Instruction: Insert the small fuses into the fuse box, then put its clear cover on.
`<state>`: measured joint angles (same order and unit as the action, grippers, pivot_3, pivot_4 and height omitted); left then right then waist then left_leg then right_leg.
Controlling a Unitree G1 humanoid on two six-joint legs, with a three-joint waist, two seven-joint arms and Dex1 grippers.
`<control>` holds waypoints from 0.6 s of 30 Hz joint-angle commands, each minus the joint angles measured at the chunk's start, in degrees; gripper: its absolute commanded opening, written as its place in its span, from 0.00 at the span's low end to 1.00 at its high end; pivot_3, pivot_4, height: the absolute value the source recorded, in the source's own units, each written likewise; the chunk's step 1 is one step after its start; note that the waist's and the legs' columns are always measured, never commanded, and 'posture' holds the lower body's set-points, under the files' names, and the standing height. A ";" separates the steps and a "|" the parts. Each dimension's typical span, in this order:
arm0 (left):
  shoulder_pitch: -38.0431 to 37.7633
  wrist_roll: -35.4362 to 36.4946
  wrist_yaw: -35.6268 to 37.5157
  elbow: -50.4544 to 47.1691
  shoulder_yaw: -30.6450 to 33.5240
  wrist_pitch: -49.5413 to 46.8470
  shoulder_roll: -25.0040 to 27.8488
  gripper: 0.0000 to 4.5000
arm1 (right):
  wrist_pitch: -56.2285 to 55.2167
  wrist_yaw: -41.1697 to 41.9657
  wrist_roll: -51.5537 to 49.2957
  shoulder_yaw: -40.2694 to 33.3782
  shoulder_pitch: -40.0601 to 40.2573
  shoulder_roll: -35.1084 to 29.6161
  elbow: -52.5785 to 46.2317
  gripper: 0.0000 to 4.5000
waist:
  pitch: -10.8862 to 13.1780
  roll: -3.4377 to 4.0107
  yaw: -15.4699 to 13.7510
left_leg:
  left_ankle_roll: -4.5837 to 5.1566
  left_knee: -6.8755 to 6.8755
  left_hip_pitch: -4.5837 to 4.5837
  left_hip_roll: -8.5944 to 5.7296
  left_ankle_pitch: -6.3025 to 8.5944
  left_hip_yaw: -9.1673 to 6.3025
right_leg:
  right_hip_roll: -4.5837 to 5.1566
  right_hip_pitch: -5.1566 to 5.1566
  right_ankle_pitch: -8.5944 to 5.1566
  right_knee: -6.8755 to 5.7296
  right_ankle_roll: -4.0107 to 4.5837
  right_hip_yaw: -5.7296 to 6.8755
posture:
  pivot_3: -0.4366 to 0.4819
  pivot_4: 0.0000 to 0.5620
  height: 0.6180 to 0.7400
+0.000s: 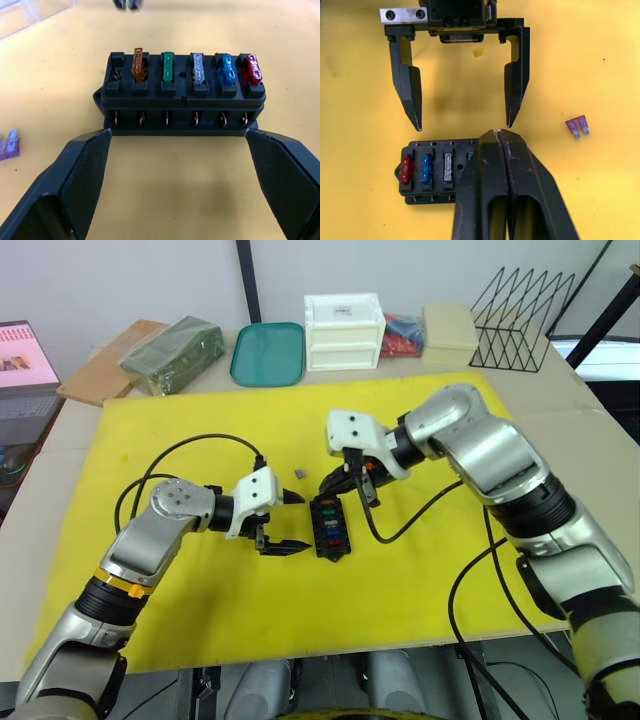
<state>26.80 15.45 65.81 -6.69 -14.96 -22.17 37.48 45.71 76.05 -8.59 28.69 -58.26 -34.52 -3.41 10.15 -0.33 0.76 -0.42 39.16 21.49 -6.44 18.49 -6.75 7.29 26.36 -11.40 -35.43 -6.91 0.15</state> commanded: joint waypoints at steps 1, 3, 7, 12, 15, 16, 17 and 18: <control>0.64 0.08 -0.22 -0.68 1.08 0.31 -0.03 1.00 | -1.82 -0.41 -0.31 -0.98 0.24 0.18 -0.44 0.01 | 0.00 0.00 0.00 | 0.00 0.00 0.01 0.00 0.00 0.00 | 0.00 0.01 0.00 0.00 0.00 0.00 | 0.48 0.27 1.00; 0.47 0.10 -0.27 -0.85 1.16 0.28 0.06 1.00 | -2.49 -0.34 -0.37 -0.91 0.65 0.21 -0.21 0.01 | 0.00 0.00 0.05 | 0.00 0.00 0.00 0.00 0.00 0.00 | 0.00 0.01 0.00 0.00 0.00 0.00 | 0.48 0.27 1.00; 0.21 0.13 -0.31 -1.11 1.24 0.23 0.23 1.00 | -3.54 -0.70 0.19 -0.33 1.12 0.44 0.16 0.01 | 0.00 0.00 0.01 | 0.00 0.00 0.00 0.00 0.00 0.00 | 0.00 0.01 0.00 0.00 0.00 0.00 | 0.48 0.27 1.00; 0.17 0.15 -0.36 -1.26 1.28 0.13 0.28 1.00 | -4.27 -0.71 0.62 0.11 1.68 0.60 0.53 0.01 | 0.00 0.00 0.01 | 0.00 0.00 0.00 0.00 0.00 0.00 | 0.00 0.00 0.00 0.00 0.00 0.00 | 0.48 0.27 1.00; 0.19 0.25 -0.41 -1.40 1.31 0.01 0.23 1.00 | -5.34 -0.80 1.44 0.70 2.15 0.63 1.53 0.01 | 0.00 0.00 0.04 | 0.00 0.00 0.00 0.00 0.00 0.00 | 0.00 0.01 0.00 0.00 0.00 0.00 | 0.48 0.27 1.00; 0.22 0.26 -0.39 -1.39 1.28 -0.02 0.23 1.00 | -5.73 -0.82 1.72 0.87 2.26 0.69 2.16 0.01 | 0.00 0.00 0.04 | 0.00 0.00 0.00 0.00 0.00 0.00 | 0.00 0.01 0.00 0.00 0.00 0.00 | 0.48 0.27 1.00; 0.18 0.30 -0.38 -1.51 1.29 -0.10 0.27 1.00 | -6.18 -0.90 2.06 1.06 2.40 0.70 2.77 0.01 | 0.00 0.00 0.03 | 0.00 0.00 0.00 0.00 0.00 0.00 | 0.00 0.01 0.00 0.00 0.00 0.00 | 0.48 0.27 1.00; 0.15 0.32 -0.38 -1.60 1.30 -0.15 0.30 1.00 | -6.53 -0.94 2.31 1.19 2.49 0.71 3.22 0.01 | 0.00 0.00 0.02 | 0.00 0.00 0.00 0.00 0.00 0.00 | 0.00 0.00 0.00 0.00 0.00 0.00 | 0.48 0.27 1.00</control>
<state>26.79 15.46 65.72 -6.71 -14.94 -22.22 37.51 40.44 75.14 -6.91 29.94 -55.76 -34.25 -0.24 10.15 -0.33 0.78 -0.42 39.16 21.49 -6.44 18.49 -6.75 7.29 26.36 -11.40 -35.44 -6.91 0.15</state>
